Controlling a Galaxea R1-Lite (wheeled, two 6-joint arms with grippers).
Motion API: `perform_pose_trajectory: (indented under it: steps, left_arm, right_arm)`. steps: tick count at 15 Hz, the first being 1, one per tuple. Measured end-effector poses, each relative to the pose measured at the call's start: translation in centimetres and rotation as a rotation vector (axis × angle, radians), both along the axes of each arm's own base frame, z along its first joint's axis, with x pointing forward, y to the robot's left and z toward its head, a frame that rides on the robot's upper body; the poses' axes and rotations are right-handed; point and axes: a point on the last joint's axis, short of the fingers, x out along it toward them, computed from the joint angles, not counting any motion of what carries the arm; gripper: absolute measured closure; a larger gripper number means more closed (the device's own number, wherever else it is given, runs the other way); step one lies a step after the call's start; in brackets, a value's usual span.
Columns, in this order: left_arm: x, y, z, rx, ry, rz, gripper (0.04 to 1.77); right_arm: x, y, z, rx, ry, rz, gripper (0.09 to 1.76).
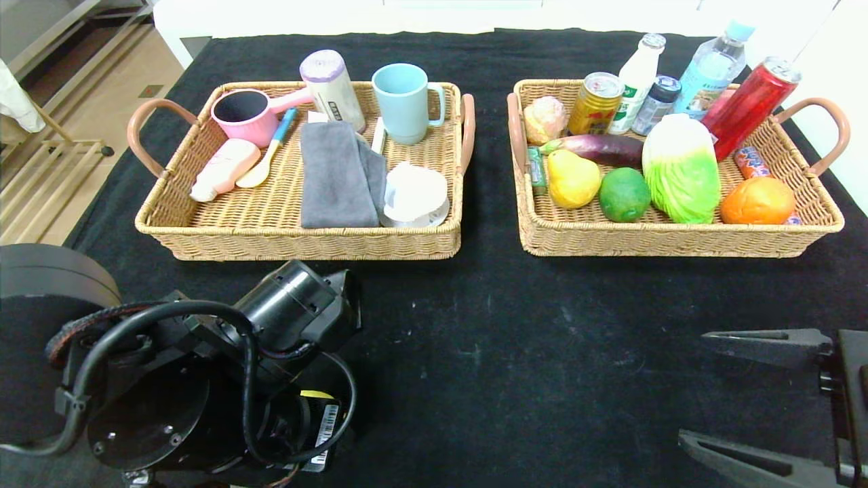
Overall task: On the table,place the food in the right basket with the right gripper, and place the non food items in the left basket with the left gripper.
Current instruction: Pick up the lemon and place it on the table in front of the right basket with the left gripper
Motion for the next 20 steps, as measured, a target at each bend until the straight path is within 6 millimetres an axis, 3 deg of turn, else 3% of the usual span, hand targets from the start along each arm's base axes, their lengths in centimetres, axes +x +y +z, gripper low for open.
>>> perform_pose_trajectory:
  steps: [6,13,16,20]
  left_arm:
    - [-0.1,-0.1,0.0,0.0,0.001,-0.007,0.53]
    - [-1.6,-0.3,2.7,-0.089,-0.085,-0.072,0.54]
    - [-1.3,-1.7,4.6,-0.147,-0.167,-0.118,0.54]
    - [-0.2,-5.2,6.3,-0.185,-0.228,-0.175,0.54]
  right_arm:
    - [-0.1,0.1,-0.1,-0.001,0.001,0.006,0.14]
    - [-0.3,0.1,0.3,0.01,-0.011,0.01,0.14]
    - [-0.4,-0.2,1.0,0.024,-0.032,-0.003,0.14]
    - [-1.0,-1.2,2.5,0.051,-0.084,-0.05,0.14]
